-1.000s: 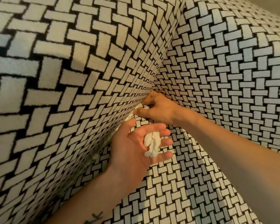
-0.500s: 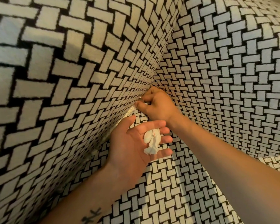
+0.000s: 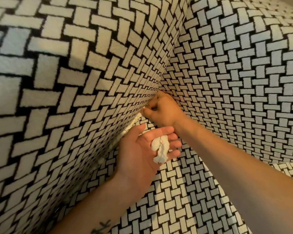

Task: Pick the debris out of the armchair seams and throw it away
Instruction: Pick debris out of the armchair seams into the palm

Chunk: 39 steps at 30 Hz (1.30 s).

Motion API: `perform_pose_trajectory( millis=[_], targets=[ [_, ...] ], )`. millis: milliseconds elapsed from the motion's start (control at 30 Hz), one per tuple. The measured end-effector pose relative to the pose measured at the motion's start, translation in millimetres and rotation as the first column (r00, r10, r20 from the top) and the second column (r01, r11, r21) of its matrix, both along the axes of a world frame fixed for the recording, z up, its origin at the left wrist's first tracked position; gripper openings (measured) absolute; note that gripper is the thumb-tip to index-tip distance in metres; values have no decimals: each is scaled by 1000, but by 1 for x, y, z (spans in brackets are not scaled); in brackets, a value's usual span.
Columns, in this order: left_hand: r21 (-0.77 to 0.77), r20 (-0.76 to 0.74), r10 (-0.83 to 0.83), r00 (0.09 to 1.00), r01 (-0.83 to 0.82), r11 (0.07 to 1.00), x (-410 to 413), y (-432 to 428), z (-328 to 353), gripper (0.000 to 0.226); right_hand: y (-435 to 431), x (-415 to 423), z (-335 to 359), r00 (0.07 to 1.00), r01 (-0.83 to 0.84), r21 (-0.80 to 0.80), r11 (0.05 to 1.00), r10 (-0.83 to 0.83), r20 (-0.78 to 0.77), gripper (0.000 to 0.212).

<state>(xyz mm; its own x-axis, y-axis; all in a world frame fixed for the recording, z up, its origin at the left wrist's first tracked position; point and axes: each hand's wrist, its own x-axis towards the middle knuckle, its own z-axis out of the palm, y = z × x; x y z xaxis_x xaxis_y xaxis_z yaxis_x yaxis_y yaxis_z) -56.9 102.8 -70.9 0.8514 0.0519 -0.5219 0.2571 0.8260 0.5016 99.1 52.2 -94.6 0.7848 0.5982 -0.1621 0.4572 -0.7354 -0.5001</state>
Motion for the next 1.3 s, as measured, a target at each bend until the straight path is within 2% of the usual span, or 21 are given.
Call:
perform_pose_trajectory(
  millis=[100, 200, 400, 600, 667, 800, 1067, 1167, 1300],
  targets=[
    [27, -17, 55, 998, -54, 998, -1, -1, 1, 57, -9, -3, -7, 999, 41, 153, 987, -37, -26, 28],
    [16, -38, 87, 996, -86, 996, 0, 0, 1, 56, -11, -5, -7, 997, 65, 235, 970, -51, -64, 21],
    [37, -42, 204, 978, -203, 979, 1, 2, 3, 63, -16, -16, -15, 995, 74, 368, 927, -96, 41, 24],
    [38, -42, 171, 984, -169, 985, 0, 3, 6, 59, -33, -30, -10, 989, 125, 476, 870, -145, 4, 15],
    [44, -24, 164, 986, -163, 986, 1, 2, 6, 54, -35, -34, -9, 983, 160, 497, 853, -186, 2, 15],
    [88, -55, 131, 990, -126, 988, 10, 0, 3, 26, -40, -36, -4, 965, 245, 550, 799, -257, -57, 14],
    [96, -12, 119, 993, -117, 989, 0, -2, 13, 32, -49, -40, -2, 957, 279, 529, 801, -276, -87, 13],
    [92, -16, 150, 988, -148, 985, 0, -2, 15, 35, -42, -34, -2, 977, 212, 451, 867, -197, -82, 18],
    [91, -45, 227, 973, -222, 971, 0, 0, 13, 29, -35, -27, -4, 996, 75, 244, 967, -86, 34, 26]
  ],
)
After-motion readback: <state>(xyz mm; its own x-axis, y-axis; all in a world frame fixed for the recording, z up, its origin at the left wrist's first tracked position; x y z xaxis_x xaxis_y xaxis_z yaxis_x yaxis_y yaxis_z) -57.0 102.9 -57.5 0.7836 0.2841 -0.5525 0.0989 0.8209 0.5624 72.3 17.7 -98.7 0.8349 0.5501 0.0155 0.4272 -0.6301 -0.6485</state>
